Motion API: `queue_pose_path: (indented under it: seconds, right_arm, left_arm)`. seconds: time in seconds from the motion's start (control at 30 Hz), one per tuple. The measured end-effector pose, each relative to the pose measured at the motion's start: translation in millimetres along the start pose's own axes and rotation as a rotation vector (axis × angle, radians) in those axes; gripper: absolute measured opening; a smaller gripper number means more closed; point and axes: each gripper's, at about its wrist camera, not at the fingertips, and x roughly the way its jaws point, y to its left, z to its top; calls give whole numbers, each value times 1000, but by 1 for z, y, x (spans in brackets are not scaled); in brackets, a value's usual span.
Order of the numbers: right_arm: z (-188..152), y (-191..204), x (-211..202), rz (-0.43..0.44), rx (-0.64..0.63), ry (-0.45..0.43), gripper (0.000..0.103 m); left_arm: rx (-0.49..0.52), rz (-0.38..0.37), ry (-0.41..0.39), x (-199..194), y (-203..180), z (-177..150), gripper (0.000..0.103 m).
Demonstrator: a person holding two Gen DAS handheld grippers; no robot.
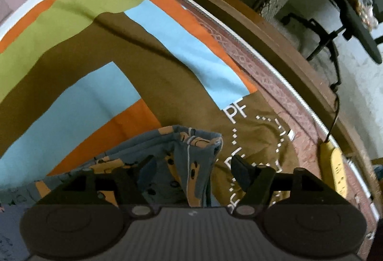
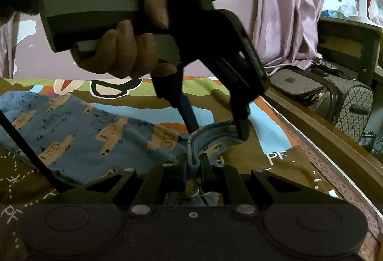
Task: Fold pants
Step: 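Hold the cuff with the right gripper while the left gripper pulls the hem toward it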
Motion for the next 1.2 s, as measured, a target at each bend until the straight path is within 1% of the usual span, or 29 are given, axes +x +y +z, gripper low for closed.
queue_pose_path:
  seconds: [0.03,0.07,0.1,0.17,0.23,0.4,0.5,0.6,0.7,0.83,0.9,1.0,1.03,1.07,1.13,1.2]
  right_arm:
    - [0,2,0,1,-5,1,10]
    - [0,4,1,2,-9,4,10]
    - [1,6,1,3,-13,6,10]
    - [2,9,0,3,-23,5,10]
    - [3,13,-2,5,-32,3,10]
    - [14,27,-10,28,-58,-27,10]
    - [22,40,-14,57,-73,-43,10]
    - [29,54,-15,103,-76,-45,10]
    - [34,72,-13,172,-63,-29,10]
    - [34,99,-3,271,-48,10,10]
    - [29,115,6,305,-60,31,10]
    - [25,132,19,330,-60,58,10]
    - [24,136,23,332,-59,67,10]
    - [23,141,26,328,-57,78,10]
    - [20,147,29,320,-51,94,10]
    - [18,152,31,307,-51,103,10]
  left_arm:
    - [9,16,5,1,-2,-1,69]
    - [15,25,10,2,-3,-3,59]
    - [18,28,16,3,-4,-4,53]
    - [15,44,35,4,-1,-8,28]
    - [2,39,32,1,5,-13,14]
    - [-57,-28,-11,-26,32,-26,11]
    - [-73,-63,-27,-44,50,-35,11]
    - [-83,-78,-45,-61,69,-47,11]
    - [-102,-73,-59,-74,91,-64,12]
    - [-122,-37,-55,-76,124,-91,12]
    - [-135,-26,-59,-72,140,-102,12]
    - [-172,-27,-74,-64,164,-117,12]
    - [-181,-34,-82,-62,170,-120,13]
    - [-189,-42,-95,-62,176,-124,19]
    - [-209,-59,-124,-62,187,-130,26]
    - [-229,-85,-141,-61,197,-133,27]
